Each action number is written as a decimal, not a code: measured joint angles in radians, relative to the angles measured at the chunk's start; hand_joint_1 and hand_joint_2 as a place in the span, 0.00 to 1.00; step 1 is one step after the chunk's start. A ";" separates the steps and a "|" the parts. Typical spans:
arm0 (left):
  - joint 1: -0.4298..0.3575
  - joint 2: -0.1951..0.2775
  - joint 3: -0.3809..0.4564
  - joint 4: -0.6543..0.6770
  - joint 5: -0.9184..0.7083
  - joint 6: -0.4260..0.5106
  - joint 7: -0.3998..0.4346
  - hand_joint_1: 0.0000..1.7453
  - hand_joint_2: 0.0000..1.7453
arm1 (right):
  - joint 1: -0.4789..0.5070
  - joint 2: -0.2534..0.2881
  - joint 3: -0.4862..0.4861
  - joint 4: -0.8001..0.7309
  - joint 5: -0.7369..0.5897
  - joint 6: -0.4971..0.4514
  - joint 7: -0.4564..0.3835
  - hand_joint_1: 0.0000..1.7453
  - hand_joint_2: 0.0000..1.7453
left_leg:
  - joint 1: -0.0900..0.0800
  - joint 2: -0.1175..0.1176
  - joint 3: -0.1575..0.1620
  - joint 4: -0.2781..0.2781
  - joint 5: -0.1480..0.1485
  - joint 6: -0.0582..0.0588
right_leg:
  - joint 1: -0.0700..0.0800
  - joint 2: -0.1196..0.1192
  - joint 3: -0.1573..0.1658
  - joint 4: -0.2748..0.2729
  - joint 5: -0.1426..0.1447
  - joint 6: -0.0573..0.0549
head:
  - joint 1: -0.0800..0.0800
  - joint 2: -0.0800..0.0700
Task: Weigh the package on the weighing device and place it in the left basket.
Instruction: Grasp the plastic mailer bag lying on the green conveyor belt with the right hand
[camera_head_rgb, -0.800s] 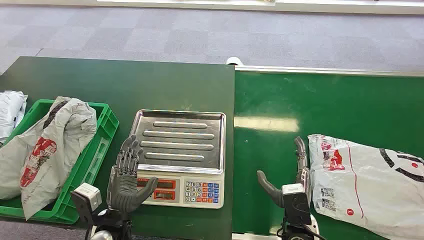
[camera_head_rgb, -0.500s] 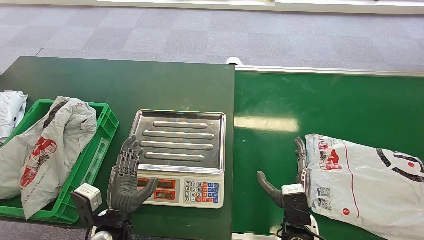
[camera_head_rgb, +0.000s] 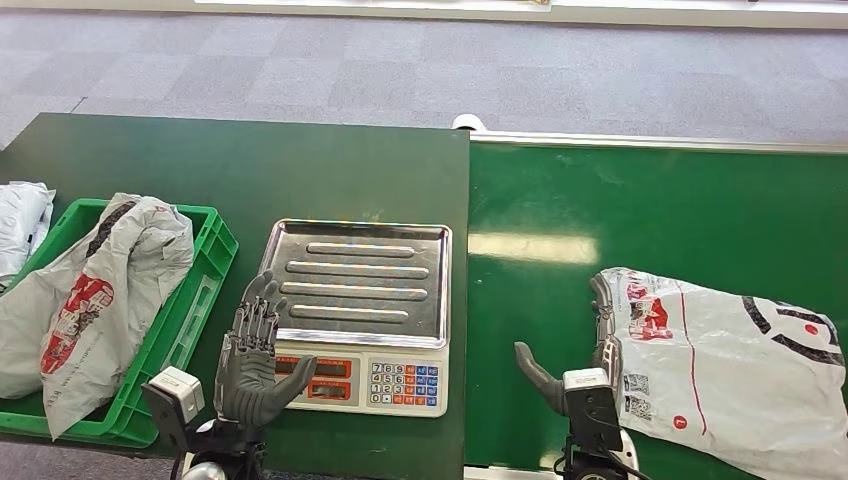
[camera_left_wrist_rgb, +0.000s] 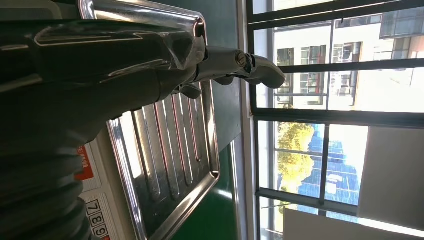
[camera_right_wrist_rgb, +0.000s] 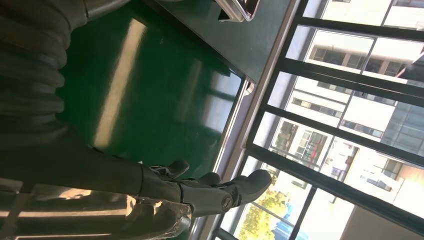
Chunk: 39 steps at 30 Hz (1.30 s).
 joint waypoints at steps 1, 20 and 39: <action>0.000 0.000 0.000 0.000 0.000 0.000 0.000 0.00 1.00 | 0.000 0.000 0.000 0.000 0.001 0.000 0.000 0.00 1.00 | 0.000 0.000 0.000 0.000 0.000 0.000 | 0.000 0.000 0.000 0.000 0.000 0.000 | 0.000 0.000; 0.018 0.000 0.010 -0.002 -0.022 0.013 -0.017 0.00 1.00 | 0.013 -0.013 -0.037 -0.030 0.056 -0.088 -0.002 0.00 1.00 | 0.000 0.000 0.000 0.000 0.000 0.000 | 0.000 0.000 0.000 0.000 0.000 0.000 | 0.000 0.000; 0.102 0.000 0.033 -0.051 -0.014 0.063 -0.039 0.00 1.00 | 0.128 -0.040 -0.425 -0.172 0.142 -0.104 0.031 0.00 1.00 | 0.000 0.000 0.000 0.000 -0.001 0.000 | 0.000 0.000 -0.001 0.000 0.000 0.000 | 0.000 0.000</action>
